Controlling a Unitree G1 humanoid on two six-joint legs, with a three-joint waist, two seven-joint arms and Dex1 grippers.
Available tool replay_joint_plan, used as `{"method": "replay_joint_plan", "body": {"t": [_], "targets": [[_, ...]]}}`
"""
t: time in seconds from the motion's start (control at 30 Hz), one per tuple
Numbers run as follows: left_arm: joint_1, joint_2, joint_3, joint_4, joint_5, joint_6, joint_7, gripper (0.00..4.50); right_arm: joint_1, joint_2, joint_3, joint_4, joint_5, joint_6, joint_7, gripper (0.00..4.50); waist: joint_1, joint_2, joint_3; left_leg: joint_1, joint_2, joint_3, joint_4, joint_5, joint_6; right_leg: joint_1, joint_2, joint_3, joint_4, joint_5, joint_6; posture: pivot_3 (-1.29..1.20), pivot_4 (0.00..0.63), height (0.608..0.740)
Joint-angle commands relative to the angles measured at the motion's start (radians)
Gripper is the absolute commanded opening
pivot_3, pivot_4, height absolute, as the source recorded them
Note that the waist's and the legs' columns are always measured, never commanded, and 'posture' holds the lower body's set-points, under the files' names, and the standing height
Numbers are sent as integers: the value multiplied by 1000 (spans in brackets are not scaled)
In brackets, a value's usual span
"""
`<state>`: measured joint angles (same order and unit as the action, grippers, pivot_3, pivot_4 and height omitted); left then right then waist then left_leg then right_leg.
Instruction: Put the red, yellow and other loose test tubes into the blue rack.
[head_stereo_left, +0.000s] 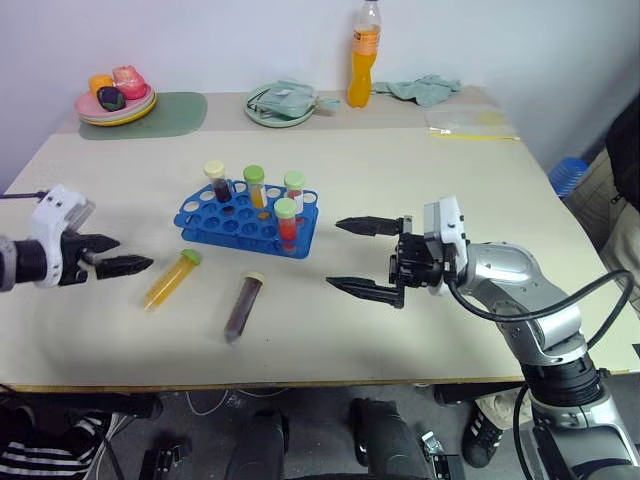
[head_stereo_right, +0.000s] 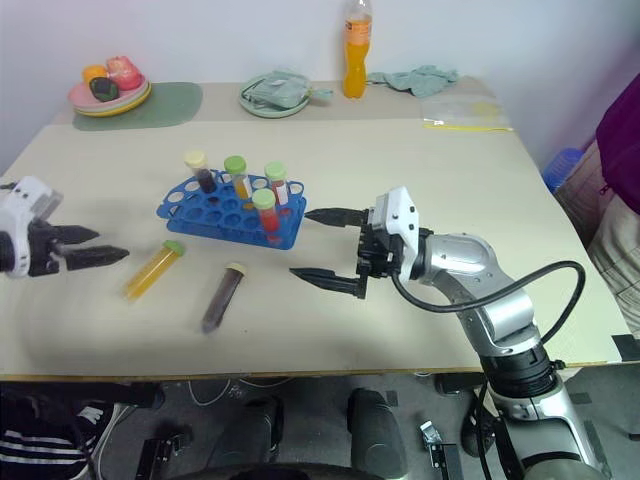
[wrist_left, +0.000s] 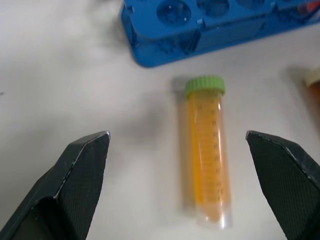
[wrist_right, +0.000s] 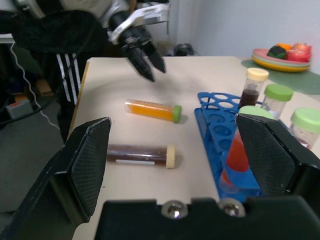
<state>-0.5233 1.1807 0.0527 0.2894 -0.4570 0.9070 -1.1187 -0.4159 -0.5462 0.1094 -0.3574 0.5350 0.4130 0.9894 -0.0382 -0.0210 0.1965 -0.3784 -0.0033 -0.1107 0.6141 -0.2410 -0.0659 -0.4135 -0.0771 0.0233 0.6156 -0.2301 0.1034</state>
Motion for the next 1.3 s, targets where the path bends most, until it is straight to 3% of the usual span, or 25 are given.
{"method": "replay_joint_plan", "body": {"t": [0.03, 0.3, 0.5, 0.63, 0.87, 1.17, 1.3], "targets": [[-140, 26, -137, 84, 63, 44, -148, 4500, 9, 7, 4, -50, 6, -16, 0, 4398, -3, 0, 0, 0, 0, 0, 0, 0, 0, 0, 0, 0, 0, 0, 0, 0, 150, 740], [-384, -44, -433, 347, 273, -3, -400, 4500, 45, 18, 18, -70, -5, -43, -1, 4398, -6, 0, 0, -4, 0, 1, 0, 0, 0, -5, 1, 1, 4, 0, 0, 0, 150, 740], [-545, -177, -576, 581, 457, -127, -483, 4500, 58, 42, 33, -49, -25, -80, -9, 4398, 2, -2, -1, -10, 0, 0, 4, 0, 0, -9, 1, 0, 4, 1, 2, 0, 150, 740], [-644, -230, -631, 708, 500, -163, -496, 4500, 71, 45, 34, -51, -32, -95, -7, 4398, 0, -3, -1, -13, 0, -1, 6, 0, 0, -11, 1, 0, 4, 3, 3, 0, 150, 740], [-693, -251, -813, 777, 494, -258, -496, 4500, 93, 35, 35, -62, -43, -107, -3, 4398, -6, -3, -1, -12, 0, -1, 6, 0, 1, -11, 1, 0, 6, 3, 4, 0, 150, 740], [-655, -351, -735, 883, 600, -319, -482, 4500, 101, 34, 34, -96, -35, -87, -25, 4398, -1, -2, -1, -12, -1, -1, 10, 0, 1, -11, 0, 1, 11, 2, 5, 0, 150, 740], [-618, -377, -673, 878, 623, -321, -439, 3198, 98, 27, 27, -107, -32, -77, -32, 4500, 0, 0, -3, -11, -1, -2, 13, 0, 1, -11, 0, 1, 15, 1, 7, 0, 150, 740]]}}
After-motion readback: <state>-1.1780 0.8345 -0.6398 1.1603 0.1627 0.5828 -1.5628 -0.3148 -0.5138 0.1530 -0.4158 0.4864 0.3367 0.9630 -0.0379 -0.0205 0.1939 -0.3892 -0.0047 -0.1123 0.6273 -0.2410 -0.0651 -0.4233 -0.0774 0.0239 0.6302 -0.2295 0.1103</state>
